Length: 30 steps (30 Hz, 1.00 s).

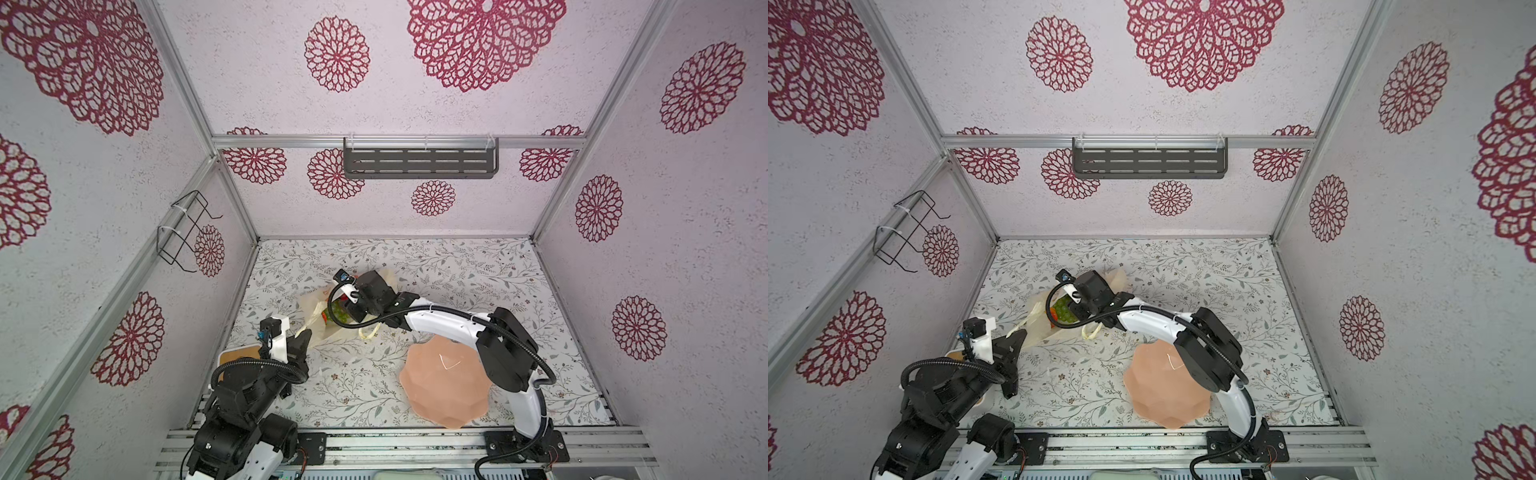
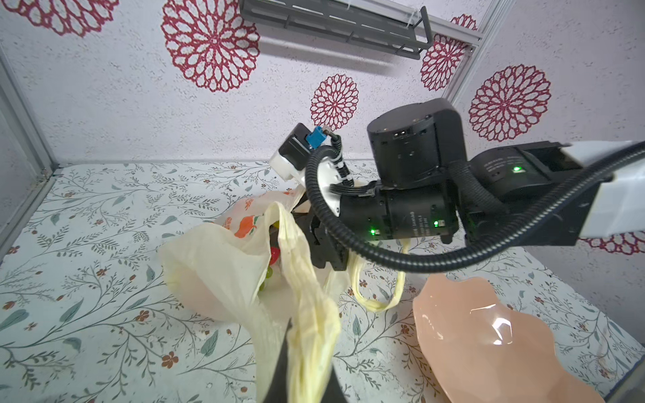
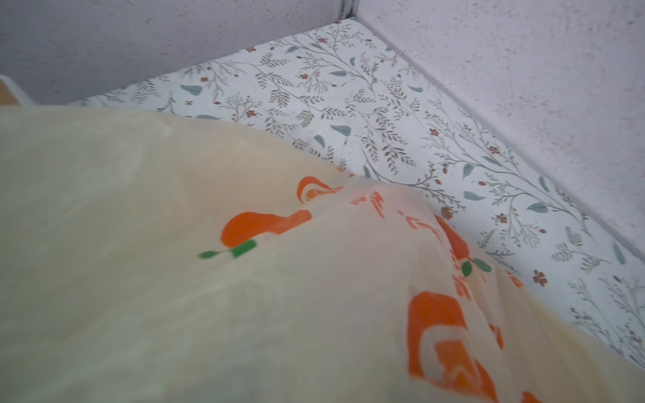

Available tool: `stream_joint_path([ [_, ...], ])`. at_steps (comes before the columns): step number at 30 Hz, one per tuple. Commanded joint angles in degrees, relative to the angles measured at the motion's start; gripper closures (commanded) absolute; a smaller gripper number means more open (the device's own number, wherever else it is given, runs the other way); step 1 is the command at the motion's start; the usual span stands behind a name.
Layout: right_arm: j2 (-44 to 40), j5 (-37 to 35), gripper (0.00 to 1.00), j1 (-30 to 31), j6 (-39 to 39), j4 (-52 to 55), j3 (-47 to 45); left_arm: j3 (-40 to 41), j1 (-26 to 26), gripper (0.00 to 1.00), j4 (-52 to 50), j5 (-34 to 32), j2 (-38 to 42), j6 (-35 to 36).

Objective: Take fruits out of the plastic bag
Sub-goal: Adjust the plastic bag at the center of the board.

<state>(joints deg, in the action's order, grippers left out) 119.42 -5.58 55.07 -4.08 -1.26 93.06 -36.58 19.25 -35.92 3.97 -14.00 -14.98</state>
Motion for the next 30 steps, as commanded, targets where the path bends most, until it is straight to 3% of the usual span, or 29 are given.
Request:
stream_joint_path([
  [1,1.6,-9.02,0.32,-0.3,2.69,-6.92,2.27,0.19,1.16,1.0,-0.98,-0.54,0.0,1.18],
  [6,6.19,-9.33,0.19,-1.73,7.6,-7.9,6.51,0.28,4.08,1.0,-1.43,-2.94,1.49,1.36],
  [19,13.94,-5.1,0.2,-4.41,14.33,-4.06,13.76,0.29,6.15,1.0,-1.87,-5.66,1.14,1.69],
  [21,11.85,-4.63,0.22,-4.95,14.44,0.98,13.59,0.03,6.18,1.0,-2.59,-7.36,1.25,1.49],
  [26,-0.59,-5.98,0.2,-6.87,10.88,6.39,1.68,0.52,6.2,1.0,-2.4,-10.49,2.53,1.68],
  [30,-5.83,-3.58,0.17,-9.81,8.65,16.15,-0.33,0.54,6.2,1.0,-2.45,-10.99,2.38,1.67],
])
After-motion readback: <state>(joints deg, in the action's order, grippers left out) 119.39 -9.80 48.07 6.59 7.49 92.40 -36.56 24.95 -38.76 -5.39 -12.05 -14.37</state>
